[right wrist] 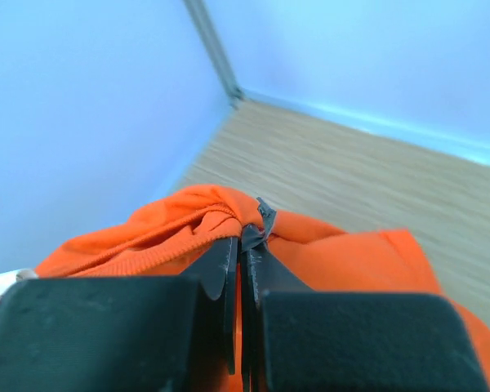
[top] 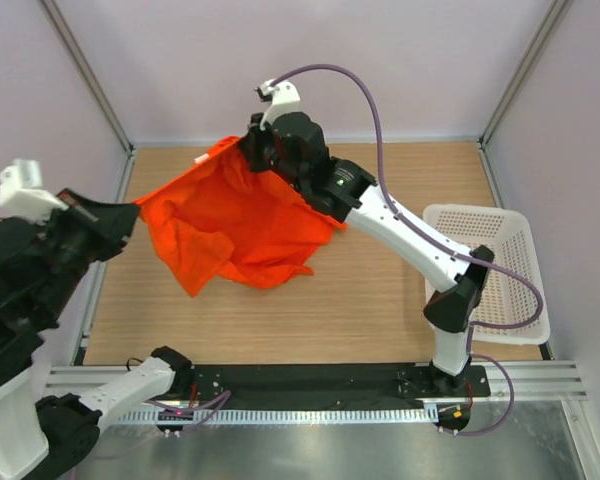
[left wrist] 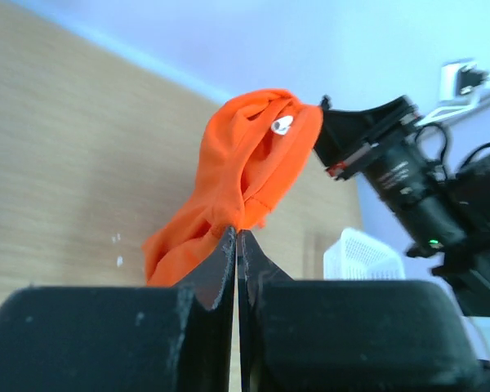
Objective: Fold and stack the t-shirts
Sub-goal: Flatten the tshirt out
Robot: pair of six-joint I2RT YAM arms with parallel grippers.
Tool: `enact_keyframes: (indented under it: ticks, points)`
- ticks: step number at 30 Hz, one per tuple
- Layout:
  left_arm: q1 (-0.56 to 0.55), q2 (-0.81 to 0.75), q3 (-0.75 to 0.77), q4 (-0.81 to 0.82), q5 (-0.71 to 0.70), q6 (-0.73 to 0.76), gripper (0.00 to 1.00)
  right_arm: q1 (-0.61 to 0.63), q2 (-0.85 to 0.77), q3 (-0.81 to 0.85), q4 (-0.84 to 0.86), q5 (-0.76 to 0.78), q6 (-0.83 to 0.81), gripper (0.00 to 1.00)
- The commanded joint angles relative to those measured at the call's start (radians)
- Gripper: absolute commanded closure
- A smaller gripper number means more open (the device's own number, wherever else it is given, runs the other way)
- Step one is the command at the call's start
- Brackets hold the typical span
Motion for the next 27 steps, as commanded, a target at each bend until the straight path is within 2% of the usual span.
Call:
enact_keyframes:
  ticks: [1,3,7,9,12,13,14,16,19,20,23,26,27]
  points:
    - [-0.004,-0.042,0.169,-0.088,-0.142,0.088,1.0,0.004,0.081,0.203,0.178,-0.095,0.011,0.99]
    - [-0.004,-0.046,0.271,-0.096,-0.159,0.106,1.0,0.004,0.113,0.272,0.243,-0.129,0.08,0.99]
    - [-0.009,-0.036,0.376,-0.075,-0.161,0.111,1.0,0.002,0.167,0.335,0.4,-0.178,0.239,0.99]
    - [-0.019,-0.039,0.384,-0.052,-0.164,0.108,1.0,-0.015,0.219,0.423,0.448,-0.201,0.387,0.99]
    - [-0.045,-0.05,0.327,0.002,-0.173,0.083,1.0,-0.024,0.326,0.577,0.393,-0.217,0.453,0.99]
    - [-0.053,-0.049,0.303,0.007,-0.169,0.059,1.0,-0.036,0.336,0.582,0.379,-0.227,0.466,0.99]
    - [-0.053,-0.049,0.26,0.008,-0.159,0.048,1.0,-0.045,0.319,0.562,0.374,-0.237,0.462,0.99]
    - [-0.053,-0.052,0.191,0.017,-0.118,0.031,0.99,-0.087,0.263,0.399,0.402,-0.258,0.476,0.99]
    - [-0.053,-0.049,0.068,0.03,-0.065,0.011,0.88,-0.153,0.152,0.156,0.457,-0.347,0.513,0.99]
    - [-0.053,-0.039,0.024,0.021,-0.054,0.004,0.83,-0.189,0.091,0.043,0.457,-0.353,0.487,0.99]
    - [-0.053,-0.003,-0.039,0.02,-0.006,-0.003,0.71,-0.275,0.023,-0.07,0.373,-0.356,0.43,0.99]
    - [-0.053,0.048,-0.111,0.03,0.044,-0.001,0.55,-0.355,-0.044,-0.211,0.336,-0.388,0.418,0.99]
    - [-0.053,0.065,-0.128,0.034,0.055,0.002,0.47,-0.409,-0.087,-0.302,0.343,-0.392,0.421,0.99]
